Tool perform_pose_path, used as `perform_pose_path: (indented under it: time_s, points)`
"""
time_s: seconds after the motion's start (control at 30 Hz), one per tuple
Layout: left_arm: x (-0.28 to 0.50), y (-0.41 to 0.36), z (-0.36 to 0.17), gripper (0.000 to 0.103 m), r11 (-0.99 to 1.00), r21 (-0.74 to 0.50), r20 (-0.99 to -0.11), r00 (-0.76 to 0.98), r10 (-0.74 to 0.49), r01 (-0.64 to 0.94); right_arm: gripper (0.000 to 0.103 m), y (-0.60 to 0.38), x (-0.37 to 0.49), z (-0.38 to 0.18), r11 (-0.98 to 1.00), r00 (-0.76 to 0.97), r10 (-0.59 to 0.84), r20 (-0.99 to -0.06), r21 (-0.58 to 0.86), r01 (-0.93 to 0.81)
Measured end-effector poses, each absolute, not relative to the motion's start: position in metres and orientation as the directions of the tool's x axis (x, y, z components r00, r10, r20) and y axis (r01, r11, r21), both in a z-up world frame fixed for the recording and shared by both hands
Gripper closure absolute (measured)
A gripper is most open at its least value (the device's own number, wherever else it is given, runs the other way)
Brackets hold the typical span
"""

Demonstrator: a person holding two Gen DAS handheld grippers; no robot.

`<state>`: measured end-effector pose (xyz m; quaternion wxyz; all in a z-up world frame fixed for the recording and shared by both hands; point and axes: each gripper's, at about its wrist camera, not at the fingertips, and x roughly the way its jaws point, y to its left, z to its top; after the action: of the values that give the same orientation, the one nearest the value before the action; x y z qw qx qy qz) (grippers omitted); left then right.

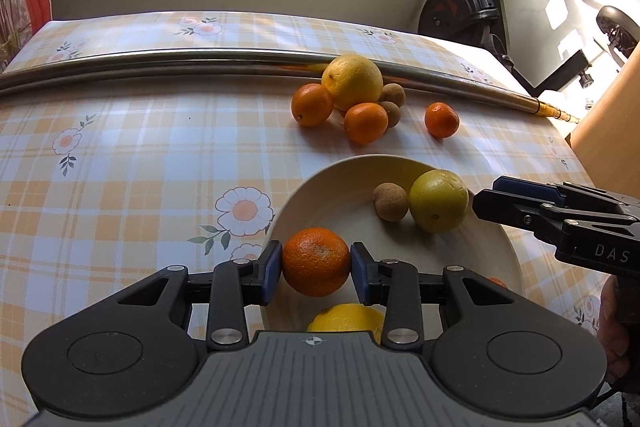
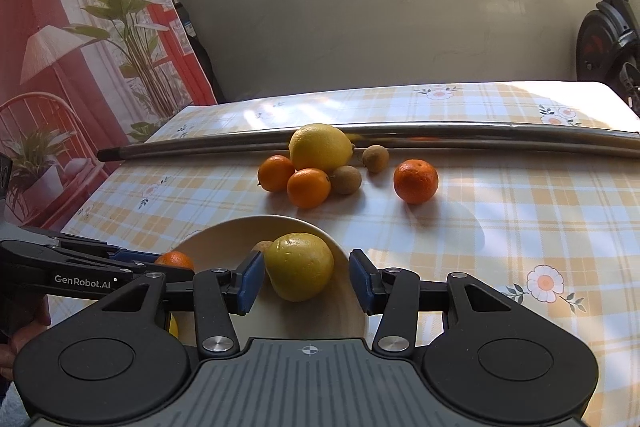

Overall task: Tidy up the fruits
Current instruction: 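Carry both fruits to the plate and open the right gripper over it, then lower the orange onto the plate and open the left gripper, then move both open grippers back toward the remaining fruits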

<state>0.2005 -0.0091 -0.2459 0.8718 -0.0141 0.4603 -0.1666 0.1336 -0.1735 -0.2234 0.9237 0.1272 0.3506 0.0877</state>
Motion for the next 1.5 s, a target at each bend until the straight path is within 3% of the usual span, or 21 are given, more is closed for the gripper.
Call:
perform_pose_path:
  time_s: [1.5]
  points:
    - [0.198,0.030,-0.172,0.063,0.973,-0.163,-0.662,0.713,-0.231,0.163,0.059,-0.209,0.124,-0.203,0.956,0.799,0.168,-0.578,0.292,0.010]
